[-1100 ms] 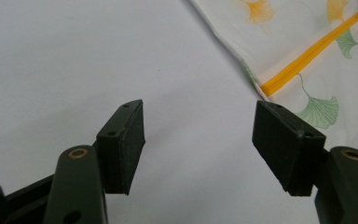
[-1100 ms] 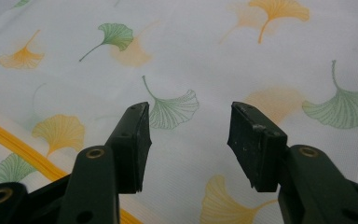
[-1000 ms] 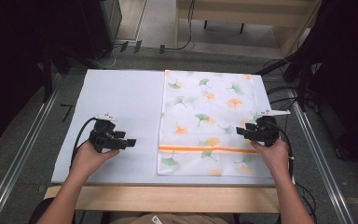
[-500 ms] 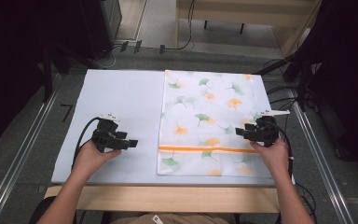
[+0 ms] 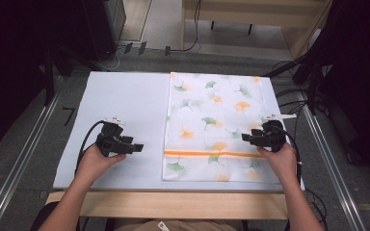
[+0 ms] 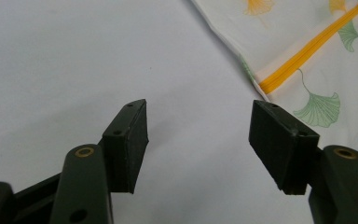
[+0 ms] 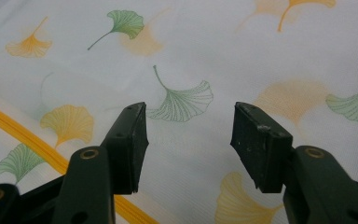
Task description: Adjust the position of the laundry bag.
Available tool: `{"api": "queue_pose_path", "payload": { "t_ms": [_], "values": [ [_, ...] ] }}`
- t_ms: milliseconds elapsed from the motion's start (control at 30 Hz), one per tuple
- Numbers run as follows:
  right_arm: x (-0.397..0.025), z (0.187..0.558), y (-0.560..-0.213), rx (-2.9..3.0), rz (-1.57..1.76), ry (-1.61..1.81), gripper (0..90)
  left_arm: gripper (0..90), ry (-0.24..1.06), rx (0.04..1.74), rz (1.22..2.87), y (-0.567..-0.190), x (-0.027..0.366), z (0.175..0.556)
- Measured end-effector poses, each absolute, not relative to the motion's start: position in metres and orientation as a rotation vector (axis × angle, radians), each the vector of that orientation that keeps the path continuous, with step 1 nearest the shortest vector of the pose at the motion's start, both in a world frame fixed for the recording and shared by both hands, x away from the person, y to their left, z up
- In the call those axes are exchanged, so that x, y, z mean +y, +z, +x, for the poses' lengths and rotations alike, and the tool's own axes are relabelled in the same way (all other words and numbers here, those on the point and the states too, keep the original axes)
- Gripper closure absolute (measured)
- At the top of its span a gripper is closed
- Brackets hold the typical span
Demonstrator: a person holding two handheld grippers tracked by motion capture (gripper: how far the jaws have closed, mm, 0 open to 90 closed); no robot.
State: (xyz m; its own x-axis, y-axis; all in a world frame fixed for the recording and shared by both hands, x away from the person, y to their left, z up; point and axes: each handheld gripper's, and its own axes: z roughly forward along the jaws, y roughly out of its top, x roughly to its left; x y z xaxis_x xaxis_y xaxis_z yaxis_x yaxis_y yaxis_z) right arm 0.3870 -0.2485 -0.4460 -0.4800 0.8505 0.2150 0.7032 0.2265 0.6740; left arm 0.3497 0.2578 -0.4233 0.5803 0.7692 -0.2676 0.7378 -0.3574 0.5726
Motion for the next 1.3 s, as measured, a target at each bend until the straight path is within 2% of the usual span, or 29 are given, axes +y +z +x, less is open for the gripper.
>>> {"api": "queue_pose_path", "payload": {
  "t_ms": [400,1000,1167,1300],
  "values": [
    [-0.25,0.386,-0.446,2.291,1.478,1.095,45.6,43.2,0.066,1.193,2.118,-0.422,0.253,0.35],
    [-0.277,0.368,-0.45,2.208,1.535,1.08,45.6,45.8,0.013,1.122,2.186,-0.425,0.213,0.369],
    [-0.281,0.367,-0.452,2.199,1.549,1.072,45.8,54.0,0.011,1.106,2.174,-0.427,0.203,0.373],
    [-0.286,0.366,-0.452,2.187,1.552,1.065,45.8,56.2,0.009,1.13,2.16,-0.43,0.198,0.378]
  ]
}}
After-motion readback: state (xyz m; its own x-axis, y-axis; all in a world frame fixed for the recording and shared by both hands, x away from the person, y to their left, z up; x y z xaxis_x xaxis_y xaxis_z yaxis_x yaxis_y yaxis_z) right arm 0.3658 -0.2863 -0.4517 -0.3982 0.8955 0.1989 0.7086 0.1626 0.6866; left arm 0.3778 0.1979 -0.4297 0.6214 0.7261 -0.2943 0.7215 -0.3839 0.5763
